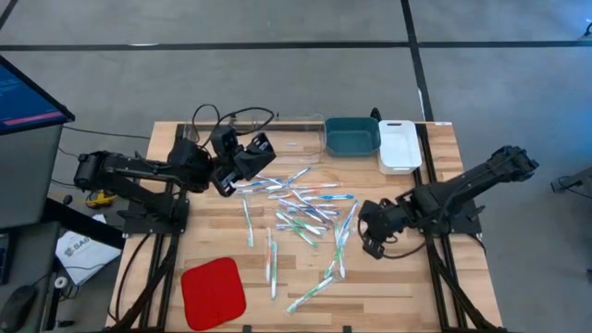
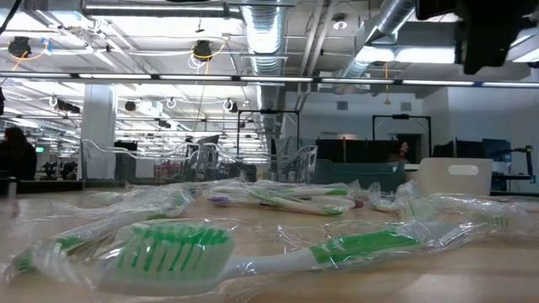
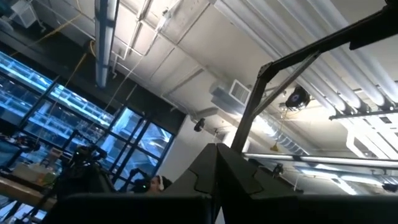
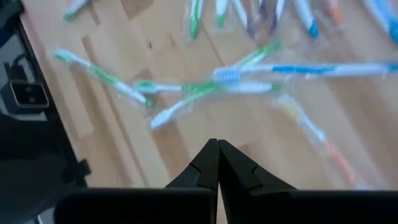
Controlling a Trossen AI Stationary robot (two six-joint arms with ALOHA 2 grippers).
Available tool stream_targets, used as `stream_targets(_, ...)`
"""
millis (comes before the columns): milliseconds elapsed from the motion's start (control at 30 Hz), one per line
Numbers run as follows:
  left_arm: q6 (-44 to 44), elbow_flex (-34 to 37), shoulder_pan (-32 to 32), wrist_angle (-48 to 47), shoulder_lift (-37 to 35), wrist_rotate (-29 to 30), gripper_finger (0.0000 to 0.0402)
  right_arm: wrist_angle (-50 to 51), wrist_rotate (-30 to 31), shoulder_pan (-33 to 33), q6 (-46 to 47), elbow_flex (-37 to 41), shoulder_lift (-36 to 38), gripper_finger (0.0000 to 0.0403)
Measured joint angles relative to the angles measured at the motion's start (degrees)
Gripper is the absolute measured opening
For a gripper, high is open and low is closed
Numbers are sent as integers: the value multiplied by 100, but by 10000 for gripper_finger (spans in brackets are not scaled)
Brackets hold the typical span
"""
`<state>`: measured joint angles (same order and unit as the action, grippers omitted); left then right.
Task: Pick & Place Toothbrushes
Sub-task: Put the green toothbrush into the white bin
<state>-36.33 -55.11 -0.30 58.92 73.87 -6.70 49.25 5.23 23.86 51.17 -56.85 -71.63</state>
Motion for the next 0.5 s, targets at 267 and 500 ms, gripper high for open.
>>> stream_targets(267,12,2,0,-99,-2,-221,2,-455,-215,-245,-210,20,-602,31)
stream_targets(500,14,3,103,-191,-82,-291,2,-993,-493,-239,-118,7,-1110,84)
